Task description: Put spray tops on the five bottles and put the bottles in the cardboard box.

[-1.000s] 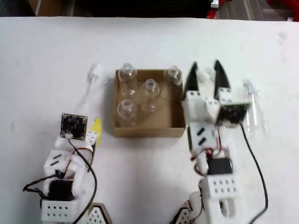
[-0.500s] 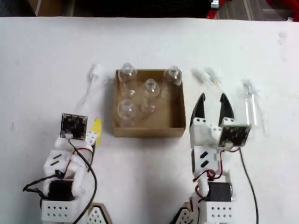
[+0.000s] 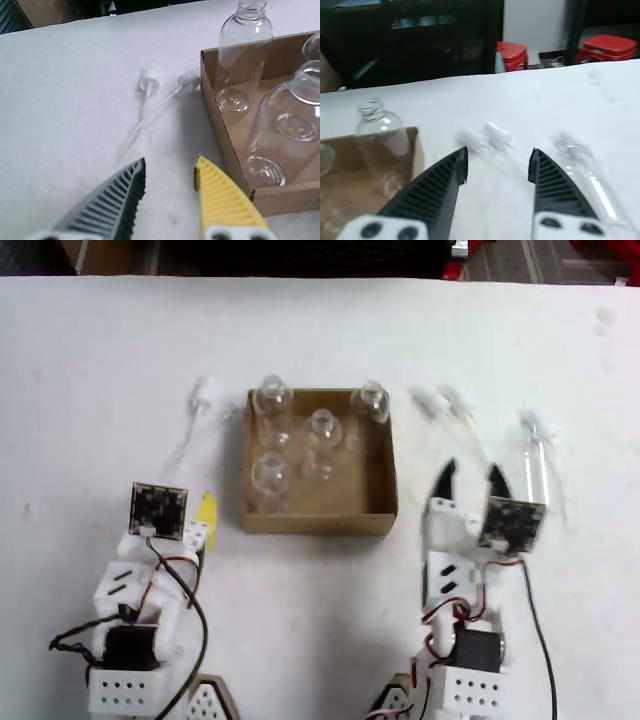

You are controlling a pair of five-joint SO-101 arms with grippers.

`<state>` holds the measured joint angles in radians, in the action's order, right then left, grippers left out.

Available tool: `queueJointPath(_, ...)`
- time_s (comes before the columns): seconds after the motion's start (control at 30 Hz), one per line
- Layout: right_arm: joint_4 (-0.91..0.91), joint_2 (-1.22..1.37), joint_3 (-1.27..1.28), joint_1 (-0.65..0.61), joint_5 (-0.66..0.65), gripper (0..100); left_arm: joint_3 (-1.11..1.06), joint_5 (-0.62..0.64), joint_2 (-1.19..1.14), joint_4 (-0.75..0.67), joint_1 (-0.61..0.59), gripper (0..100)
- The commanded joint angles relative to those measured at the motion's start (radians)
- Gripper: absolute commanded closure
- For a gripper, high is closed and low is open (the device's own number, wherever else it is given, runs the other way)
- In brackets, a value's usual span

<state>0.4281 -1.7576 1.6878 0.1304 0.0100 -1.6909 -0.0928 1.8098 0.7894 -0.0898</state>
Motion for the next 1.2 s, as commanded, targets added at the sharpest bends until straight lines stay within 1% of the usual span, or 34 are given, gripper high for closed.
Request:
queueJointPath(0.0,-0.036,-0.007,-0.011,0.145,-0.072,82.2,0.003,-0.009,0.012,-0.011,0.008,84)
queueJointPath(0.07,-0.053,-0.001,-0.031,0.150,-0.072,82.2,0.003,-0.006,0.012,-0.011,0.007,84)
queueJointPath(0.23,-0.027,0.016,-0.109,0.148,-0.074,82.2,0.005,-0.005,0.012,-0.008,0.004,84)
queueJointPath(0.37,0.036,0.170,-0.278,0.147,-0.081,82.2,0.005,-0.006,0.012,-0.005,0.004,84)
queueJointPath(0.47,0.133,0.386,-0.500,0.147,-0.094,82.2,0.005,-0.008,0.012,-0.005,0.005,84)
queueJointPath(0.6,0.255,0.730,-0.809,0.153,-0.238,82.2,0.003,-0.009,0.012,-0.003,0.012,84)
queueJointPath(0.7,0.355,0.998,-1.030,0.177,-0.293,82.2,0.003,-0.009,0.012,0.009,0.012,84)
queueJointPath(0.93,0.584,1.587,-1.585,0.208,-0.299,82.2,0.005,-0.009,0.012,0.009,0.012,84)
queueJointPath(1.17,0.808,2.087,-2.154,0.209,-0.299,82.2,0.005,-0.009,0.012,0.009,0.012,84)
